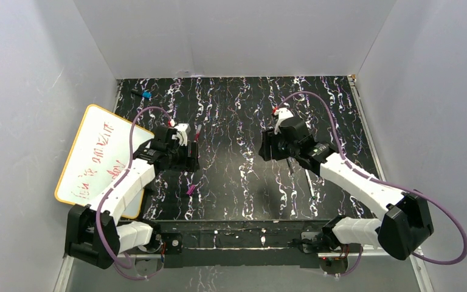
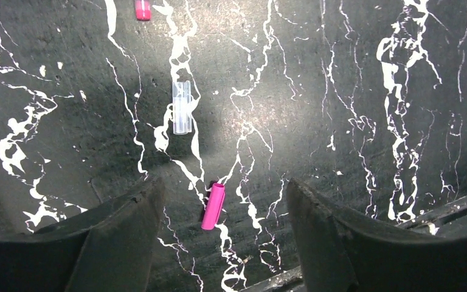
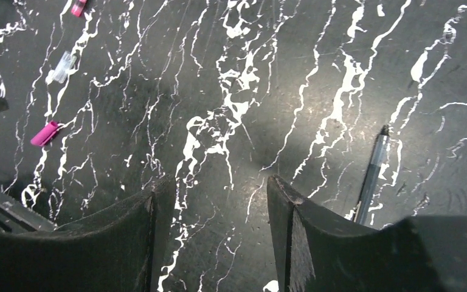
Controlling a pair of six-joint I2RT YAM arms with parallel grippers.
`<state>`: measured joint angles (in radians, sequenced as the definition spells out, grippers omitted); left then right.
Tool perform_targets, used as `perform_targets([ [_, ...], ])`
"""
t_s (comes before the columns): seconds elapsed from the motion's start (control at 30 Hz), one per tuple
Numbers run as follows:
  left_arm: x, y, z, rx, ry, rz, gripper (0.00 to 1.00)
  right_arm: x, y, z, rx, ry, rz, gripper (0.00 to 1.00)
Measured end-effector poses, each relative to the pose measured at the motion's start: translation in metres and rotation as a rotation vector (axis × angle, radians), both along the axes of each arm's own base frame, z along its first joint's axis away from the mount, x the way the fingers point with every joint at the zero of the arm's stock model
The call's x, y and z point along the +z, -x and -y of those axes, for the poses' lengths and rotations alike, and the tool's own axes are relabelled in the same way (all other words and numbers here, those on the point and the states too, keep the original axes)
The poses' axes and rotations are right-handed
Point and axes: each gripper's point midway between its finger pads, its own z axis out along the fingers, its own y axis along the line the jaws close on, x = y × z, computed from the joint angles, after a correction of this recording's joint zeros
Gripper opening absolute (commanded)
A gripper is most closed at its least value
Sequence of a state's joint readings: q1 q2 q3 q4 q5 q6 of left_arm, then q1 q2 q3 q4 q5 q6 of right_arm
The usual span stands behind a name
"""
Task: Insert the pens into the pen caps
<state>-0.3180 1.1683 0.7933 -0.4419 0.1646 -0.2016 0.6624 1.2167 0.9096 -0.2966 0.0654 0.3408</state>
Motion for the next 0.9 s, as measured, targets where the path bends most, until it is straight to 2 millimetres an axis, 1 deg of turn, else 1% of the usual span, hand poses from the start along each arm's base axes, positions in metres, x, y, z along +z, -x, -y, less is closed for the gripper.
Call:
perform_targets([
  [0.07,-0.005,-0.001,0.000,-0.003,-0.008,-0.014,0.58,-0.002,0.000,-0.001,0.009,-0.004,-0.019,0.63],
  [0.1,-0.011,-0.002,-0.001,-0.002,-0.019,-0.030,0.52,-0.001,-0.002,-0.002,0.011,-0.010,-0.024,0.63],
  [0.13,-0.015,-0.002,-0.001,-0.002,-0.027,-0.043,0.49,0.001,-0.004,-0.001,0.009,-0.017,-0.026,0.63],
  [0.23,-0.033,-0.002,-0.006,0.001,-0.069,-0.095,0.46,0.002,-0.015,0.013,-0.033,-0.032,-0.033,0.63],
  [0.37,-0.047,-0.002,-0.012,0.010,-0.114,-0.132,0.44,0.003,-0.025,0.029,-0.077,-0.045,-0.042,0.63],
  [0.53,-0.053,-0.006,-0.014,0.014,-0.137,-0.143,0.42,0.003,-0.026,0.031,-0.067,-0.061,-0.052,0.63],
  [0.63,-0.051,-0.016,-0.012,0.014,-0.143,-0.136,0.40,-0.001,-0.024,0.032,-0.055,-0.068,-0.060,0.63],
  [0.73,-0.053,-0.025,-0.010,0.012,-0.147,-0.136,0.35,-0.007,-0.021,0.033,-0.046,-0.072,-0.072,0.63],
  [0.83,-0.057,-0.032,-0.008,0.005,-0.155,-0.146,0.32,-0.011,-0.019,0.035,-0.041,-0.076,-0.081,0.63],
  [0.9,-0.061,-0.034,-0.008,-0.001,-0.162,-0.159,0.31,-0.010,-0.019,0.036,-0.038,-0.085,-0.077,0.63],
])
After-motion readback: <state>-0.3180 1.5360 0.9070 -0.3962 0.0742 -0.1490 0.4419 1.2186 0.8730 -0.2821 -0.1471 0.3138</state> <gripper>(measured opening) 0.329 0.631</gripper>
